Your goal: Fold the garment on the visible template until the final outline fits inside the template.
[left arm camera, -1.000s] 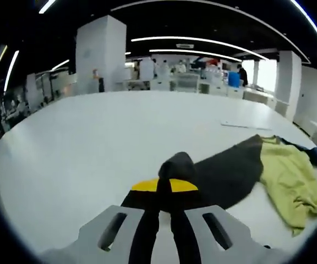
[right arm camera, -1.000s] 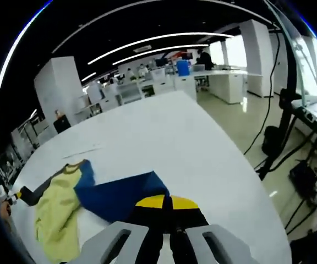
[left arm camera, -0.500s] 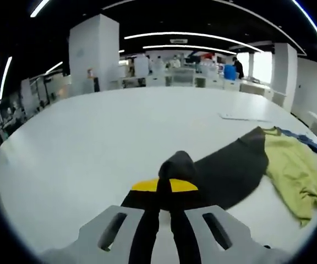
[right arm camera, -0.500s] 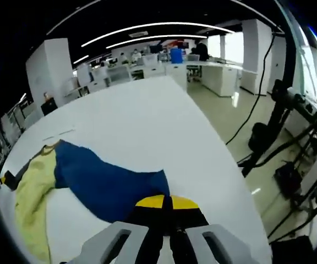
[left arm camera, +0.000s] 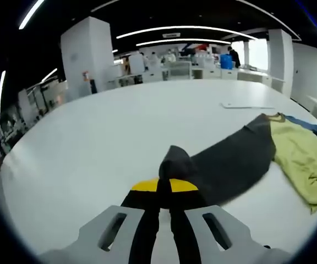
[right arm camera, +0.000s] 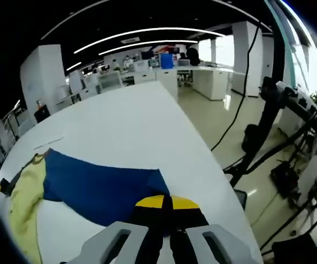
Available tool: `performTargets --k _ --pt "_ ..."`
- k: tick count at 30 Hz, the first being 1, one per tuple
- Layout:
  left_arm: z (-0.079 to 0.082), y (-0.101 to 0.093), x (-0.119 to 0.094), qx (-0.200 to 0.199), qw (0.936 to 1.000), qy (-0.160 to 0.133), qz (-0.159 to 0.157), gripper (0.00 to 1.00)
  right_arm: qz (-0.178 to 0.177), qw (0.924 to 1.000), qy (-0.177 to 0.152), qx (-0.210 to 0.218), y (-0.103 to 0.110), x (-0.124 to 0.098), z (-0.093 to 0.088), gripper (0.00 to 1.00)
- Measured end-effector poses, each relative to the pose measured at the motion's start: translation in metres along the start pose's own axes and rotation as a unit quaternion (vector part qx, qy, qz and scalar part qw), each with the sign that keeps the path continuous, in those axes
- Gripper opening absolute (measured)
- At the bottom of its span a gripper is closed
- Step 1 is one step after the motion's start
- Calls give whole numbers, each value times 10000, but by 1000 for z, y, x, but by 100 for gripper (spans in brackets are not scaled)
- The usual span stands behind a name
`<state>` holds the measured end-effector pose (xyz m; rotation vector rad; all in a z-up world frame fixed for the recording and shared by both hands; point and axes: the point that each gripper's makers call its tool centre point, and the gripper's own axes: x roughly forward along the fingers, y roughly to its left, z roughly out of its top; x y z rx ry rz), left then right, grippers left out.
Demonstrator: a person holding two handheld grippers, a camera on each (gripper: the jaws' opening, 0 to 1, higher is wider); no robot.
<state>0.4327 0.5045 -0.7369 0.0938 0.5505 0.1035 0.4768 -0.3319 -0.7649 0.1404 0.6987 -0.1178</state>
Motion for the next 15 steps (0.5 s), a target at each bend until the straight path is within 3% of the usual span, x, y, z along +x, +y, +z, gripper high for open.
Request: performTargets --k 6,10,15 --pt "4 -3 -2 155 9999 9 -13 3 -26 10000 13 -6 -4 -2 0 0" --pt "10 -11 -5 199 9997 -53 -116 18 139 9999 -62 28 8 -8 3 18" --pt "19 -29 -13 212 9987 -206 -406 34 516 9976 -77 -446 39 -19 4 32"
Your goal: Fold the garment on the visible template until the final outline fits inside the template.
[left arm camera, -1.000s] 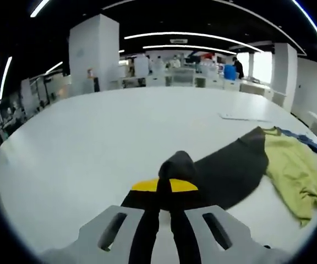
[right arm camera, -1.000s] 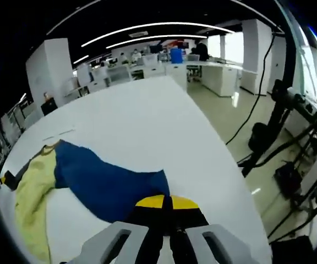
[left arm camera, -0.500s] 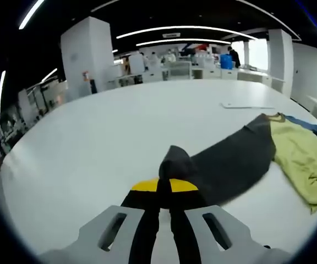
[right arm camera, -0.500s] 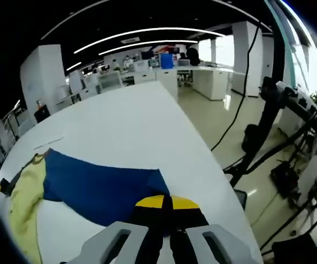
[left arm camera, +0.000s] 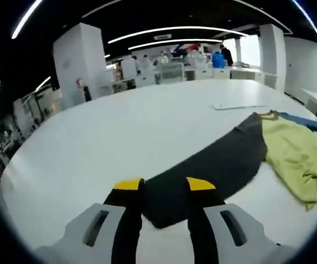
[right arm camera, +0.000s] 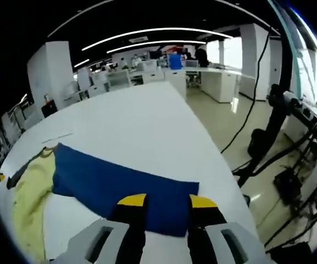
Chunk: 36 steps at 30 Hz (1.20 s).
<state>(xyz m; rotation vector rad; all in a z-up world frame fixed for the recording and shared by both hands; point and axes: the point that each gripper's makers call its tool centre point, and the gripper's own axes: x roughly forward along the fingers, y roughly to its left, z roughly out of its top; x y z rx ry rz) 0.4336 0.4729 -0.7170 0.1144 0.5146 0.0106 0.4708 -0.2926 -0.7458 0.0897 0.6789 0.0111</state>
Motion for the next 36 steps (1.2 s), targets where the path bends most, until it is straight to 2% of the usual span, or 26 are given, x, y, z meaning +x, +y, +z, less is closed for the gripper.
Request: performTargets --k 3,7,11,15,21,25,26,29,32,36 --pt "5 -19 -8 81 9994 -108 -332 41 257 9995 107 -112 21 -6 -3 42" --pt "4 -38 -16 233 9978 -132 -611 51 565 9957 237 -689 51 -15 -10 49" --pt "5 -55 -27 131 9956 -272 -888 56 990 9908 227 -897 86 -24 -14 55" --pt "2 -68 -36 136 9935 -295 -1089 60 1424 9851 351 -899 119 -34 -25 62" --pt "3 -88 -51 152 9895 -425 -1372 64 1869 9774 403 -898 151 -46 -39 63" --pt "-1 -111 -63 252 9845 -456 -1677 64 2037 9728 459 -1003 167 -52 -50 63" --pt "0 -118 -66 217 9832 -540 -1732 63 2086 9718 464 -1001 170 -54 -52 63" --pt "-6 -133 -73 186 9797 -548 -1920 62 2244 9680 453 -1028 182 -61 -59 63" --pt "-19 -150 -78 338 9751 -401 -2154 62 2371 9632 512 -1154 191 -67 -70 63" --pt "-23 -167 -88 292 9699 -460 -2372 60 2511 9558 584 -1414 198 -71 -84 62"
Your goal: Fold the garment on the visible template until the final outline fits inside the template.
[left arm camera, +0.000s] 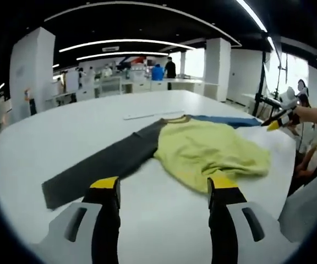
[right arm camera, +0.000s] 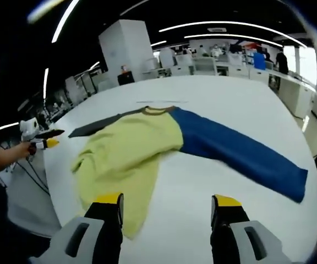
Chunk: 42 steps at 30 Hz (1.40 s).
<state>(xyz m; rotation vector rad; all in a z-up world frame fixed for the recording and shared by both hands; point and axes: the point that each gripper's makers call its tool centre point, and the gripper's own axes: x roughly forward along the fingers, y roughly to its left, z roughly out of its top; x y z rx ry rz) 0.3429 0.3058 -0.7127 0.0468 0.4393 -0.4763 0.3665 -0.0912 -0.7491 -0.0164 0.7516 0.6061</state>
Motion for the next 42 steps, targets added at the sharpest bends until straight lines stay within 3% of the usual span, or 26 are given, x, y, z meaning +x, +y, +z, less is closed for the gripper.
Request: performTargets --k 3,7,15,16,23,26,36,42 --pt "-8 -16 1 132 9997 77 -176 58 130 9999 43 8 13 2 -8 61" --pt "-21 -33 3 -20 9994 138 -322 55 282 9995 121 81 27 6 -19 57" --pt "-41 -66 10 62 9970 375 -674 48 253 9994 216 63 41 15 -35 48" --pt "-48 -61 12 66 9969 384 -686 47 231 9994 266 5 41 15 -38 47" --pt "-53 -75 24 293 9951 479 -810 40 21 9991 418 -63 44 23 -54 41" --pt "-54 -81 28 344 9946 499 -842 39 32 9991 416 -81 48 24 -55 40" --pt "-66 -94 38 828 9906 803 -729 23 -61 9972 469 -572 58 30 -56 33" --pt "-68 -97 41 1088 9881 850 -675 22 -163 9965 500 -649 58 29 -57 31"
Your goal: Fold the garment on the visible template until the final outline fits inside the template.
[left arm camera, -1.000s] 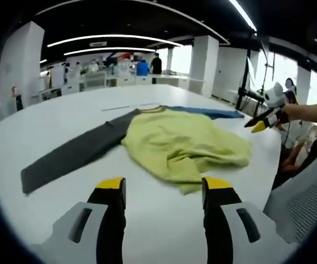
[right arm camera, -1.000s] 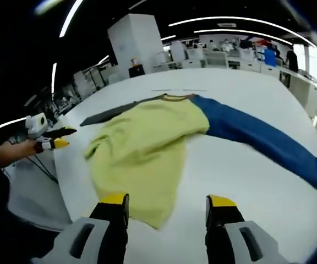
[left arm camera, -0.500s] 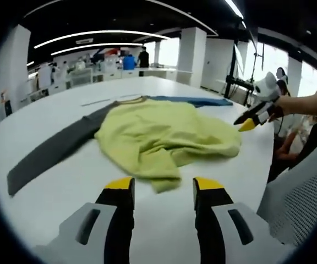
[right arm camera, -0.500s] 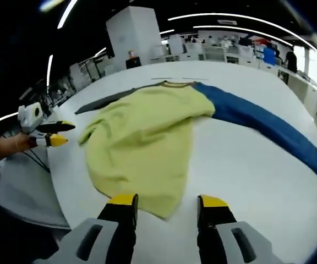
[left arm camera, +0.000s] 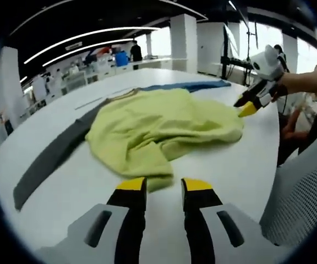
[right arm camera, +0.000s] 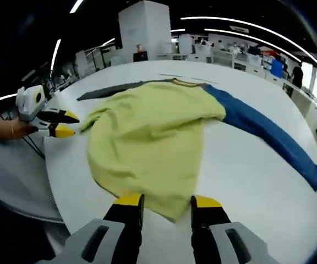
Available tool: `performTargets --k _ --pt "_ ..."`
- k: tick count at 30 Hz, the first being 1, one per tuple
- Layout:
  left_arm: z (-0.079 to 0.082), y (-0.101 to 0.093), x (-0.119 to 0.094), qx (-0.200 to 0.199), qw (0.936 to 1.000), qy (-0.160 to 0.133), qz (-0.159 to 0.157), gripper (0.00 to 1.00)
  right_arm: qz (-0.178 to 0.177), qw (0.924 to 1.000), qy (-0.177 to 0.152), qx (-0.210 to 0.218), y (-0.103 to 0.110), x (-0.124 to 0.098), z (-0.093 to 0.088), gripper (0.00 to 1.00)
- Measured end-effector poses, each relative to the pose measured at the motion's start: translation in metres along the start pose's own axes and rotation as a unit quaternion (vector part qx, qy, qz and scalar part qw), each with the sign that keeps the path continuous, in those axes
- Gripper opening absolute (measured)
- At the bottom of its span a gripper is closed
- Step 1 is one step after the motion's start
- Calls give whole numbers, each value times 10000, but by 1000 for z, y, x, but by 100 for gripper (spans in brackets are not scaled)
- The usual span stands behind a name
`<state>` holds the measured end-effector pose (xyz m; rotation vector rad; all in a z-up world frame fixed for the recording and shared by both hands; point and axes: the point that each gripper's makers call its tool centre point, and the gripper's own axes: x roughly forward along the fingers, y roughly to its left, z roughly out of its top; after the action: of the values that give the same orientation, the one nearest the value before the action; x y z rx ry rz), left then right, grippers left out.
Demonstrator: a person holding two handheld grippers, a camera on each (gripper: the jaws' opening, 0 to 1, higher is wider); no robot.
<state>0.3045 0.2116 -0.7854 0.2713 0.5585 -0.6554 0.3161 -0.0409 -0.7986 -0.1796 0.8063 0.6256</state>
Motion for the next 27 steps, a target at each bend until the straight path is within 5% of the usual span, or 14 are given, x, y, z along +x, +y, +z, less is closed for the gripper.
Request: performTargets --k 6,7,16,22,27 --pt "-10 0 9 379 9985 360 154 18 -46 9999 -25 138 -2 0 1 29" --pt "-4 -2 10 380 9990 196 137 18 -54 9999 -30 150 -2 1 1 29" --pt "-2 6 13 194 9991 245 292 8 -134 9994 -42 319 -6 1 1 22" --pt "-6 14 9 221 9979 457 400 6 -206 9985 90 506 -12 -3 -3 6" --pt "1 18 0 153 9983 384 411 3 -162 9964 64 834 -17 -4 -4 2"
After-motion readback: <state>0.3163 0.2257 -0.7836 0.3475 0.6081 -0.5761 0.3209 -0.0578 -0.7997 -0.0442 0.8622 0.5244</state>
